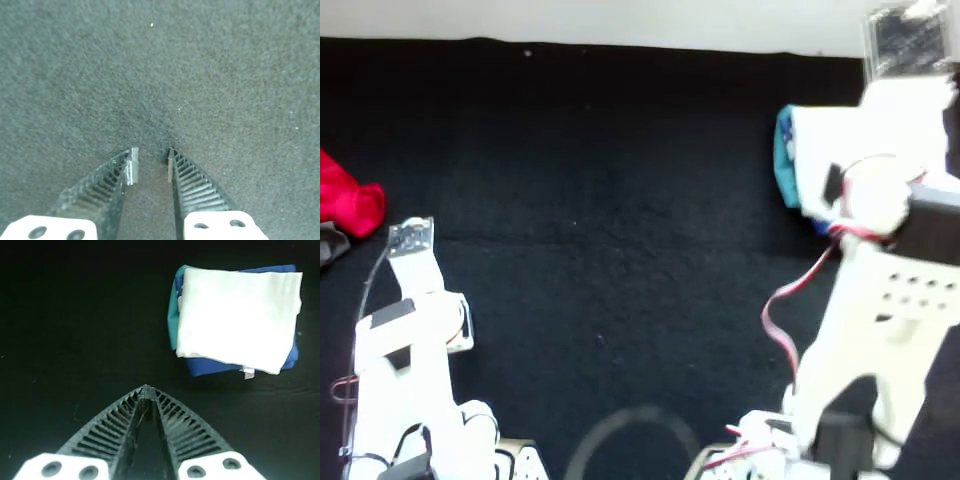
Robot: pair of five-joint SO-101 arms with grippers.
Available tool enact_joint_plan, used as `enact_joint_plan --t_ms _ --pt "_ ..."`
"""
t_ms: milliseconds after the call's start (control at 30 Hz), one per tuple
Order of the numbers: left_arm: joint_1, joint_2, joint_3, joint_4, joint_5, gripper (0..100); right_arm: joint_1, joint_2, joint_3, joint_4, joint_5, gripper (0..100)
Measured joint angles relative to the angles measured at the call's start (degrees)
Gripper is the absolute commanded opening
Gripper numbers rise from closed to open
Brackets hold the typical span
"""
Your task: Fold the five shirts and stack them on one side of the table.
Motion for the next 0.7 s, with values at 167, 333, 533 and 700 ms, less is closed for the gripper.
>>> enact_joint_plan --t_ms 167,333,533,700 --pt "0.0 0.0 0.0 0.0 0.0 12 -1.8 -12.7 24.8 -9.7 -2.6 0.9" --pt "0.0 0.0 0.0 0.0 0.0 12 -2.2 -24.4 49.8 -23.3 -2.8 0.9" --pt "0.0 0.0 0.0 0.0 0.0 6 -2.2 -35.6 80.6 -40.8 -2.8 0.9" --pt "0.4 0.4 0.0 0.0 0.1 1 -2.2 -44.0 101.5 -53.9 -2.8 0.9"
